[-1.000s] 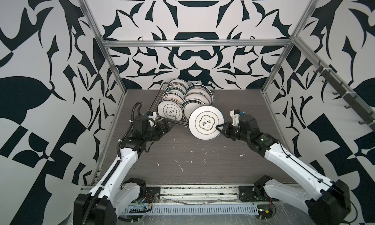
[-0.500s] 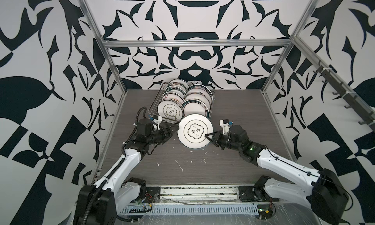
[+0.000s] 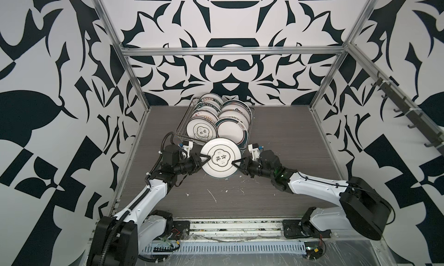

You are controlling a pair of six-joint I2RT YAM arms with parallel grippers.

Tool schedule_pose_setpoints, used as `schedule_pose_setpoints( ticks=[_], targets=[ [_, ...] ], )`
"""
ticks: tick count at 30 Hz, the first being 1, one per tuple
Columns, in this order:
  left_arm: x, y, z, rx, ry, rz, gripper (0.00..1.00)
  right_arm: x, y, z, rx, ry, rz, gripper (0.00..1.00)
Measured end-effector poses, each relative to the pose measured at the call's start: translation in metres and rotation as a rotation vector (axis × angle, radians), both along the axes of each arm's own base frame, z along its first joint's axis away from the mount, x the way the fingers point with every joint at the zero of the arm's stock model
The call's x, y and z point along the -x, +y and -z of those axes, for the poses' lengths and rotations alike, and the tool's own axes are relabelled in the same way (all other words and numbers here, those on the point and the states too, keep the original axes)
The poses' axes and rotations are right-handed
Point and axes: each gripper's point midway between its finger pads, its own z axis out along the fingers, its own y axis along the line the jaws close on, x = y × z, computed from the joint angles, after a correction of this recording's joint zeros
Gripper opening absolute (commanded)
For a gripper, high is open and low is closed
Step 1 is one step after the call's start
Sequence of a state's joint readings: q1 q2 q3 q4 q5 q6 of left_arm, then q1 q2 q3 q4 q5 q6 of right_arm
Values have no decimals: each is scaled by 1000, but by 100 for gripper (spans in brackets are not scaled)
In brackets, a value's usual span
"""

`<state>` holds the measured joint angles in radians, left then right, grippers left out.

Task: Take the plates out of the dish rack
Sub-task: 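Carry the plate toward the left gripper and grip its edge with the left gripper, then lower the plate onto the table with the left gripper while the right returns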

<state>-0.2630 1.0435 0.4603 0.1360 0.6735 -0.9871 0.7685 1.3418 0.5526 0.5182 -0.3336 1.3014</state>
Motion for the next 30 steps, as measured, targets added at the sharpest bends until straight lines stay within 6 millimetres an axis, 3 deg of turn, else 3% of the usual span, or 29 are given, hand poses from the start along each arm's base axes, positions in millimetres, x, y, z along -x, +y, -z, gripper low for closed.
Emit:
schedule_pose_setpoints(
  ticks=[6, 9, 16, 21, 25, 30],
  targets=[
    [5, 2, -7, 8, -27, -3, 1, 1, 4, -7, -39, 5, -9, 2],
    [7, 4, -9, 5, -31, -9, 0, 3, 6, -9, -46, 2, -19, 7],
    [21, 8, -1, -23, 28, -12, 0, 7, 7, -8, -3, -29, -55, 47],
    [37, 16, 6, -65, 90, -32, 0, 7, -8, -16, 144, -83, -42, 67],
    [48, 28, 7, -105, 112, -84, 0, 0, -29, -47, 298, -189, -4, 74],
    [54, 53, 16, -167, 174, -194, 0, -18, -54, -95, 524, -349, 36, 76]
  ],
)
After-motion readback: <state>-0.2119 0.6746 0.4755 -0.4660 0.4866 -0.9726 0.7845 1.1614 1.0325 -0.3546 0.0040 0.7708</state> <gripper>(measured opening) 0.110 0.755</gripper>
